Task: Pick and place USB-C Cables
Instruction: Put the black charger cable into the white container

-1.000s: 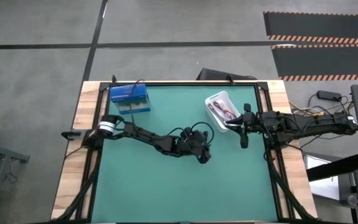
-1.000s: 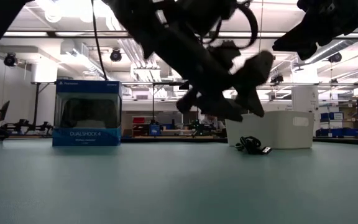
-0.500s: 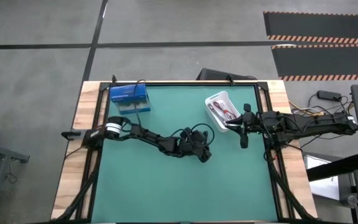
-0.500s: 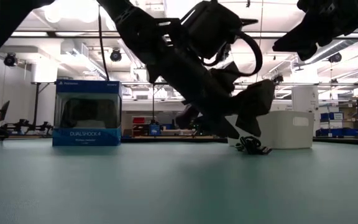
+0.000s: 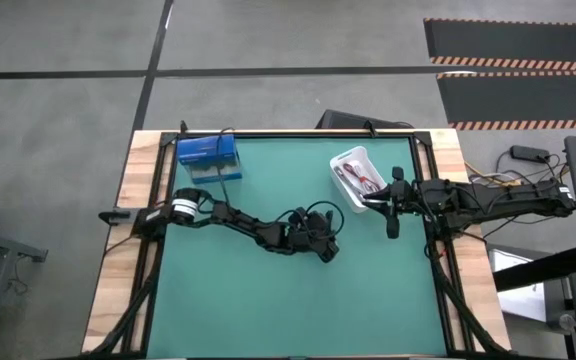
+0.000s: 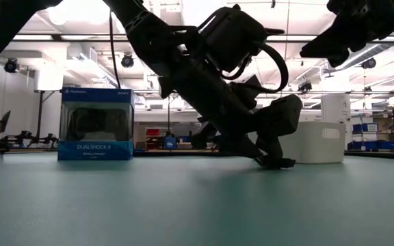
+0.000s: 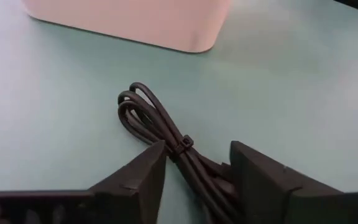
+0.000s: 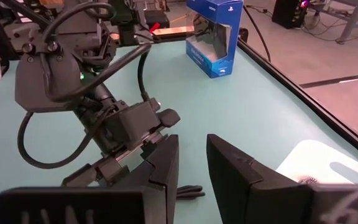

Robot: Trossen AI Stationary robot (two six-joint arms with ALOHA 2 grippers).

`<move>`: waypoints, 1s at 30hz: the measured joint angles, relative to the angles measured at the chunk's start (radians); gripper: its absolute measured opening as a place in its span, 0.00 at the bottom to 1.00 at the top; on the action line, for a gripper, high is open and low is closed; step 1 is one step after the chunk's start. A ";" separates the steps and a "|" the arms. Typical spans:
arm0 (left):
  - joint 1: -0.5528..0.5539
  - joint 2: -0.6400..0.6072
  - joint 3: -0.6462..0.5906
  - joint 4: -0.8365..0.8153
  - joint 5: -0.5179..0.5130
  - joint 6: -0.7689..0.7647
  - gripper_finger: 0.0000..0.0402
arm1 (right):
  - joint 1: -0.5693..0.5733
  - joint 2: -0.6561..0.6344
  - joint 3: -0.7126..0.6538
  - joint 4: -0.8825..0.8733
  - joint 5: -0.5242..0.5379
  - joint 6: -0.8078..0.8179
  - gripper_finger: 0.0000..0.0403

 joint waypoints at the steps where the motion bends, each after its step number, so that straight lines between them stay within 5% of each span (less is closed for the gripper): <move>1: 0.000 0.000 0.000 -0.001 -0.001 0.000 0.38 | 0.000 0.000 0.000 0.000 0.000 0.000 0.18; 11: 0.001 -0.023 -0.003 -0.016 0.001 0.048 0.03 | 0.000 0.000 0.000 0.000 0.001 0.010 0.18; 21: -0.013 -0.162 -0.083 0.011 0.003 0.236 0.00 | 0.000 0.000 -0.025 0.001 0.000 0.038 0.18; 30: -0.023 -0.390 -0.383 0.447 0.119 0.474 0.00 | 0.000 0.000 -0.114 0.075 0.003 0.116 0.18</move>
